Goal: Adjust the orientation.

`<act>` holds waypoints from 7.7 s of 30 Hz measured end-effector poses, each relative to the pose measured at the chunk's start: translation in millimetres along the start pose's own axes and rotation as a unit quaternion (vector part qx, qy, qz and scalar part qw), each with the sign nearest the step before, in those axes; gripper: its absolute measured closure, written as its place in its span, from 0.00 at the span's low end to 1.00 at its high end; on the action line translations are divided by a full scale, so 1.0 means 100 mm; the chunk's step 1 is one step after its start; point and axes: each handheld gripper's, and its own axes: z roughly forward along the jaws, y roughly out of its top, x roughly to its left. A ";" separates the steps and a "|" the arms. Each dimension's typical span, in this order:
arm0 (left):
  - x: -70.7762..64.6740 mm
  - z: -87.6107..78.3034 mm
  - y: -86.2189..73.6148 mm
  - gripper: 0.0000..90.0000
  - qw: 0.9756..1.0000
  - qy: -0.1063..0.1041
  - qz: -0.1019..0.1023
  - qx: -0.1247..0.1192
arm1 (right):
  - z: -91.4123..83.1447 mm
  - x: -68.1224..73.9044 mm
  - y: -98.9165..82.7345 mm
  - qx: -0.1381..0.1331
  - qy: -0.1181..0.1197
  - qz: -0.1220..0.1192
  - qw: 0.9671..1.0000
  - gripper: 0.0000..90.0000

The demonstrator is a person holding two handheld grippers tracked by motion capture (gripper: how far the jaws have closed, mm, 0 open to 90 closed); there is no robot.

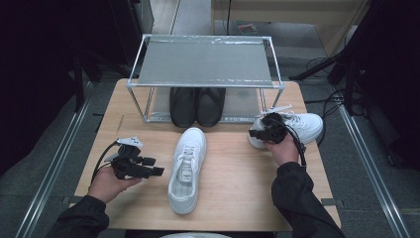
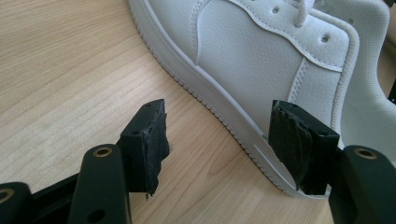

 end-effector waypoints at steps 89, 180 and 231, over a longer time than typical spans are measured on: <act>0.00 0.11 0.26 0.42 0.999 -0.005 0.031 -0.011 | -0.72 1.36 -0.45 -0.024 0.151 -0.124 0.980 0.73; -0.01 0.05 0.15 0.43 0.999 0.016 0.020 -0.022 | -0.28 0.40 -0.32 0.019 0.058 -0.026 0.998 1.00; -0.07 0.30 0.16 0.87 0.999 -0.024 0.034 0.027 | -0.61 0.95 -0.39 -0.058 0.090 0.000 0.994 0.61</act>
